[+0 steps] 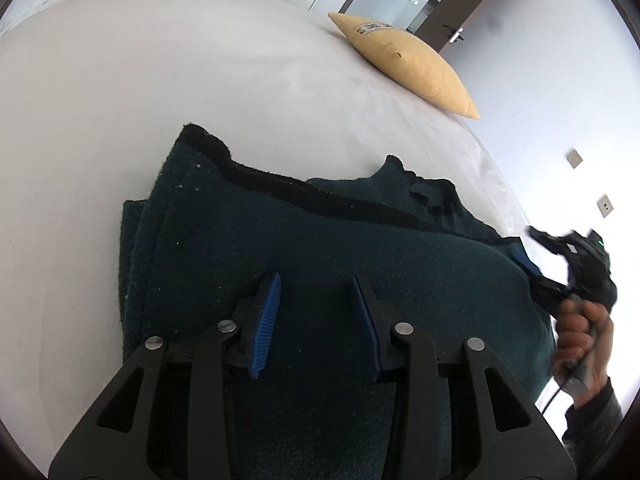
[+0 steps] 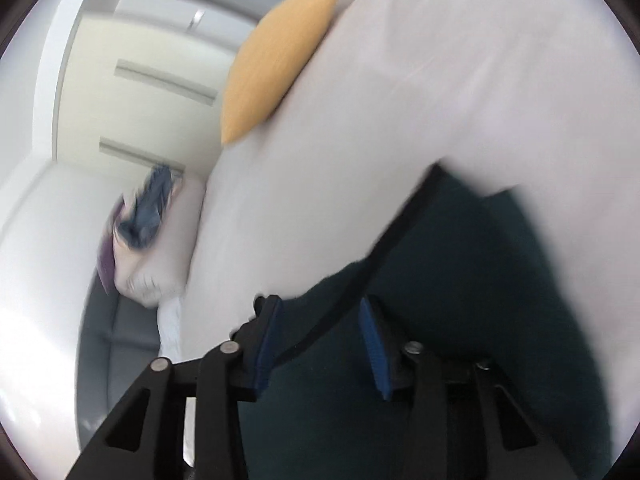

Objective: Fold small clothes

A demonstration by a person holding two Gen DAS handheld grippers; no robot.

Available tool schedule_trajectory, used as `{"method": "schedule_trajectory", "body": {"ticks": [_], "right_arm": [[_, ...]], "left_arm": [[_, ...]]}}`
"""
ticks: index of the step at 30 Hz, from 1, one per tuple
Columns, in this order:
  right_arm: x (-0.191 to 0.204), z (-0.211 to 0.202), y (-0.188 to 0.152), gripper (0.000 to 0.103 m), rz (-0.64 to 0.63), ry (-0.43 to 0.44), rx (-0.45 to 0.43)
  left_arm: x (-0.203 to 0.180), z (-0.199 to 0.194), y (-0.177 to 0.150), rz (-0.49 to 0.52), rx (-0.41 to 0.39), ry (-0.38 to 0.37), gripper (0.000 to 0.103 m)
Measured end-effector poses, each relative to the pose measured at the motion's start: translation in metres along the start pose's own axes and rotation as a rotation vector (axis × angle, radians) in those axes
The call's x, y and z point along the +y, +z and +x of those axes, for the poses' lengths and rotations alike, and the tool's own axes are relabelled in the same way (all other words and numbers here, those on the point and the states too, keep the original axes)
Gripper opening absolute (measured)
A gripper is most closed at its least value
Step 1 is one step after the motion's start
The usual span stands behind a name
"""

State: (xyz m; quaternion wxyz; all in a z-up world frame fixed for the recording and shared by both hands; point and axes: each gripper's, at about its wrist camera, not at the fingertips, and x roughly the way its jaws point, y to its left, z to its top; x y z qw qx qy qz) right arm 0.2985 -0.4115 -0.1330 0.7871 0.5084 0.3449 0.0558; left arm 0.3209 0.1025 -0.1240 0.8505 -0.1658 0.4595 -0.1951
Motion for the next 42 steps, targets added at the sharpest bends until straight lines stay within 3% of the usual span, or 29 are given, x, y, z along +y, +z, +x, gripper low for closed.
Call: {"method": "schedule_trajectory", "body": {"ticks": [3,6,8,9,10,12,14,16,19,20,21,24,26,31,38,42], "right_arm": [[0.021,-0.021,-0.042,0.068,-0.099,0.134,0.081],[0.017,-0.016,-0.087,0.072,-0.146,0.173,0.238],[0.001,-0.014,-0.095,0.058,-0.160,0.152,0.257],[-0.010,-0.017,-0.091,0.041,-0.138,0.159,0.255],[-0.021,-0.021,-0.084,0.033,-0.092,0.164,0.254],[-0.034,-0.039,-0.069,0.034,-0.029,0.174,0.191],[-0.039,-0.061,-0.057,0.037,-0.035,0.142,0.120],[-0.043,-0.085,-0.052,0.056,-0.012,0.121,0.060],[-0.040,-0.117,-0.051,0.074,-0.008,0.105,-0.020],[-0.039,-0.125,-0.055,0.076,-0.012,0.108,-0.027],[-0.036,-0.130,-0.060,0.077,-0.015,0.120,-0.022],[-0.026,-0.133,-0.079,0.077,-0.021,0.165,0.028],[-0.017,-0.128,-0.096,0.077,-0.033,0.199,0.073],[-0.005,-0.115,-0.125,0.077,-0.057,0.208,0.158],[0.005,-0.111,-0.142,0.077,-0.078,0.217,0.213],[0.006,-0.104,-0.146,0.077,-0.065,0.226,0.225]], "left_arm": [[-0.001,-0.001,-0.001,-0.002,-0.005,0.016,0.037],[-0.002,-0.005,-0.004,-0.005,-0.011,0.030,0.037],[0.000,-0.009,-0.006,-0.017,-0.006,0.023,0.037],[0.002,-0.014,-0.007,-0.025,-0.002,0.020,0.037],[0.004,-0.019,-0.009,-0.028,0.000,0.018,0.037],[0.013,-0.031,-0.013,-0.028,0.003,0.019,0.037],[0.023,-0.042,-0.019,-0.053,-0.005,0.002,0.037],[0.036,-0.058,-0.026,-0.083,-0.021,0.000,0.037],[0.052,-0.087,-0.036,-0.129,-0.051,-0.003,0.036],[0.058,-0.100,-0.041,-0.156,-0.069,0.001,0.045],[0.064,-0.112,-0.046,-0.178,-0.086,0.012,0.061],[0.080,-0.139,-0.062,-0.260,-0.127,-0.003,0.075],[0.088,-0.146,-0.074,-0.319,-0.090,-0.087,0.082],[0.093,-0.129,-0.086,-0.358,0.069,-0.226,0.082],[0.109,-0.102,-0.082,-0.455,0.196,-0.358,0.082],[0.101,-0.091,-0.073,-0.416,0.273,-0.382,0.082]]}}
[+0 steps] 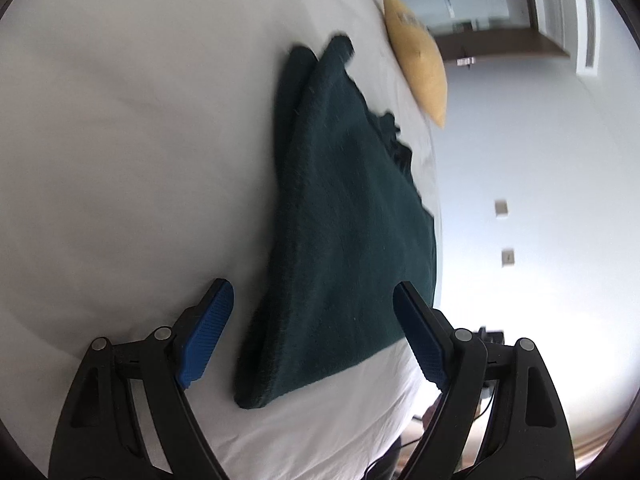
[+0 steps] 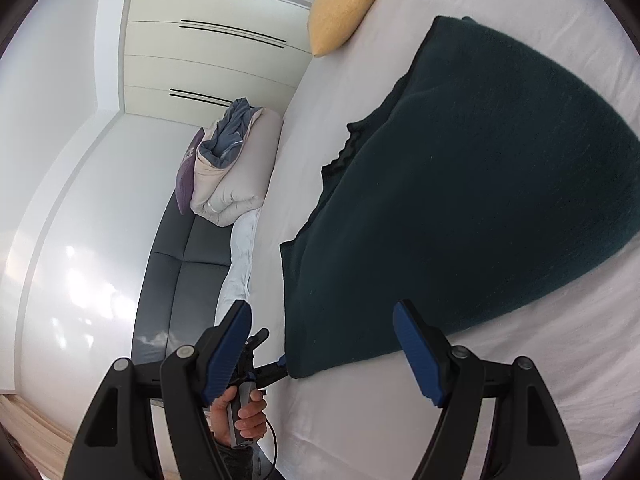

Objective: Fold small clothes

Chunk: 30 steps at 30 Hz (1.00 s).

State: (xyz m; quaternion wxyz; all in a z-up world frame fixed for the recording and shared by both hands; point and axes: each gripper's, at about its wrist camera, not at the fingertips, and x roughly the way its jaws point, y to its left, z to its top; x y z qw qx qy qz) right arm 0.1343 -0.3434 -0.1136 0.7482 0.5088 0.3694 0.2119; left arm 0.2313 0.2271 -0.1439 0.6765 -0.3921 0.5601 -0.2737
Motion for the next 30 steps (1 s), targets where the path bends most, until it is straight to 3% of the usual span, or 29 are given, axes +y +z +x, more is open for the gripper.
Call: {"method": "schedule_trajectory", "body": {"ticks": [5,7,9,12,20,25,30], "right_arm": [[0.006,0.015,-0.003,0.077,-0.012,-0.008,0.035],[0.013,0.025,-0.001,0.077,-0.036,-0.019,0.054],[0.022,0.036,0.002,0.077,-0.062,-0.026,0.070],[0.031,0.052,0.005,0.077,-0.086,-0.035,0.093],[0.040,0.105,0.021,0.077,-0.121,-0.049,0.168],[0.045,0.120,0.037,0.077,-0.141,-0.034,0.203],[0.042,0.135,0.063,0.077,-0.105,0.014,0.272]], "left_arm": [[-0.004,0.020,0.004,-0.027,0.044,-0.067,0.080],[-0.004,0.025,0.004,-0.034,0.048,-0.073,0.067],[0.002,0.029,0.003,-0.058,0.054,-0.078,0.032],[0.017,0.031,-0.001,-0.116,0.043,-0.101,0.019],[-0.004,0.026,-0.004,-0.075,-0.032,-0.083,0.011],[-0.072,0.023,-0.006,0.108,-0.080,0.012,0.010],[-0.145,0.072,-0.030,0.322,-0.069,0.109,0.010]]}}
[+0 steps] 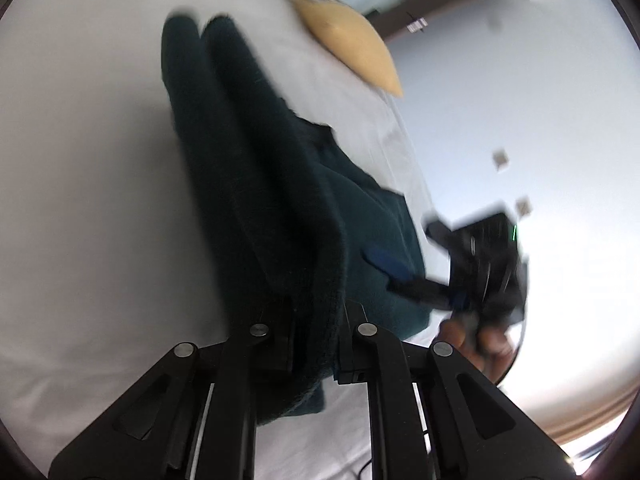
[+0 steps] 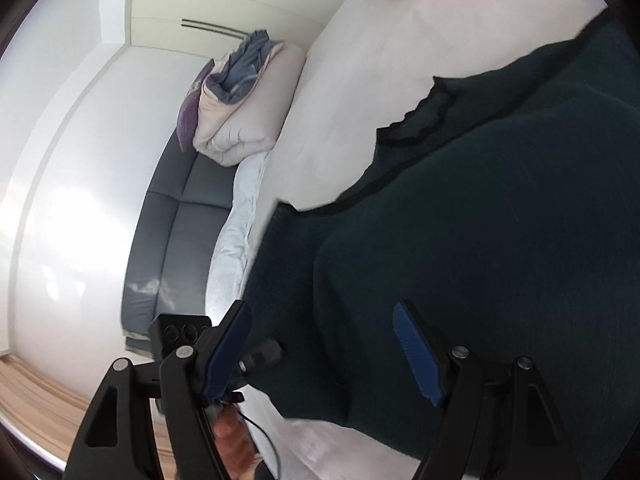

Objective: Fold small clothes

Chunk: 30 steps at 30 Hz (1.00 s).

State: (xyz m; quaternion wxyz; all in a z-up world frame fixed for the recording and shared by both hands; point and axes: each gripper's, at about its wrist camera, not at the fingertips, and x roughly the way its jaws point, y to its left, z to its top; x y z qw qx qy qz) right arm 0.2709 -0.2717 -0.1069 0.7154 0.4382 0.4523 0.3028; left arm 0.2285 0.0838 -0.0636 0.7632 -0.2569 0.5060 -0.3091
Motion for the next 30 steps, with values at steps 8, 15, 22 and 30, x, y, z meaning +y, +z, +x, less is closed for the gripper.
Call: {"method": "schedule_trajectory", "body": {"ticks": [8,15,22,30], "right_arm": [[-0.018,-0.010,0.023,0.079,0.043,0.043,0.008],[-0.021,-0.007,0.020,0.079,0.048,-0.004,0.021],[-0.009,0.013,0.024,0.071,0.005,-0.127,0.089],[-0.021,0.024,0.022,0.023,0.009,-0.304,0.112]], "left_arm": [[-0.039,0.081,-0.026,0.096,0.080,0.065,0.010],[-0.063,0.089,-0.031,0.209,0.068,0.206,0.013],[-0.076,0.075,-0.045,0.213,0.018,0.029,0.080],[-0.070,0.068,-0.056,0.241,0.048,-0.027,0.086]]}}
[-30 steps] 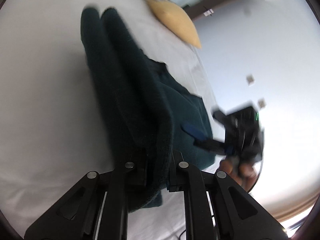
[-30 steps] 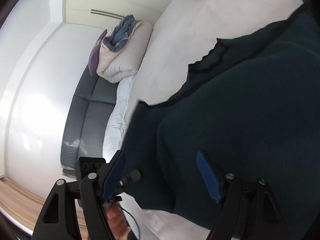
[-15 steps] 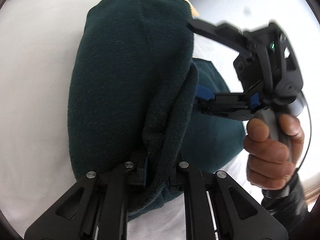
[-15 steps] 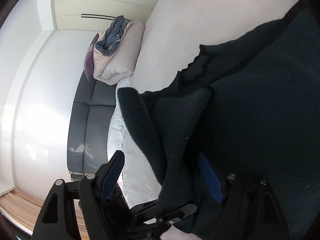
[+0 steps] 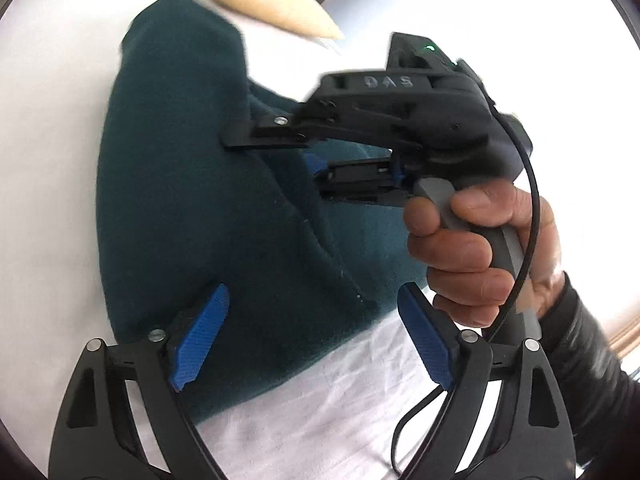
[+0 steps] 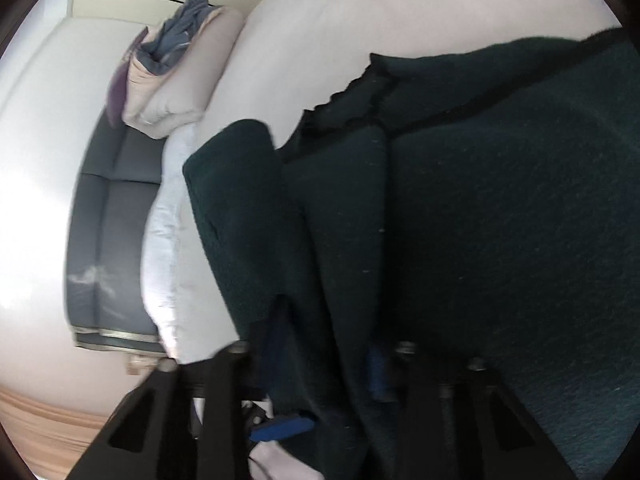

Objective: Fold small clothes

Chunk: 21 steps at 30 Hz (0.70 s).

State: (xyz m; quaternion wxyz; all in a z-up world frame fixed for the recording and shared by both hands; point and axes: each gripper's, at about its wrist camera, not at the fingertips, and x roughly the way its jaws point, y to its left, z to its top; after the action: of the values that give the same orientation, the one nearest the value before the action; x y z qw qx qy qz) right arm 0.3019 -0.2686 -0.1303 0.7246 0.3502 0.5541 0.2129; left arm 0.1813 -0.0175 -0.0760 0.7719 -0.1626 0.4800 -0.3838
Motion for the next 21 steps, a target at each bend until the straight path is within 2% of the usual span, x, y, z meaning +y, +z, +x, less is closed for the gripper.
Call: {"method": "schedule_trajectory", "body": {"ticks": [2,5,7,11,15,17,19,20,21], "right_arm": [[-0.002,-0.002,0.000,0.020,0.001,-0.002,-0.006],[-0.004,-0.003,0.000,0.016,-0.003,-0.001,-0.012],[-0.003,-0.005,-0.003,0.015,-0.015,0.006,-0.018],[-0.005,-0.004,-0.002,0.015,-0.008,0.027,-0.011],[-0.015,-0.005,-0.002,0.016,0.017,0.102,-0.012],[-0.023,-0.007,-0.004,0.021,0.038,0.156,-0.010],[-0.028,-0.007,-0.005,0.041,0.059,0.207,0.002],[-0.028,-0.008,-0.006,0.044,0.057,0.232,-0.001],[-0.028,-0.010,-0.006,0.048,0.049,0.245,-0.005]], "left_arm": [[0.002,-0.007,-0.003,-0.033,-0.016,-0.037,0.086],[0.006,-0.024,-0.011,-0.001,-0.023,-0.011,0.086],[0.012,-0.034,-0.010,-0.018,-0.044,-0.020,0.086],[0.042,-0.081,0.001,-0.072,-0.186,-0.038,0.086],[0.075,-0.095,0.019,-0.167,-0.236,-0.006,0.086],[0.086,-0.089,0.023,-0.192,-0.232,-0.004,0.086],[0.084,-0.073,0.027,-0.201,-0.213,-0.019,0.086],[0.076,-0.048,0.040,-0.198,-0.206,-0.024,0.086],[0.075,-0.041,0.046,-0.193,-0.201,-0.016,0.087]]}}
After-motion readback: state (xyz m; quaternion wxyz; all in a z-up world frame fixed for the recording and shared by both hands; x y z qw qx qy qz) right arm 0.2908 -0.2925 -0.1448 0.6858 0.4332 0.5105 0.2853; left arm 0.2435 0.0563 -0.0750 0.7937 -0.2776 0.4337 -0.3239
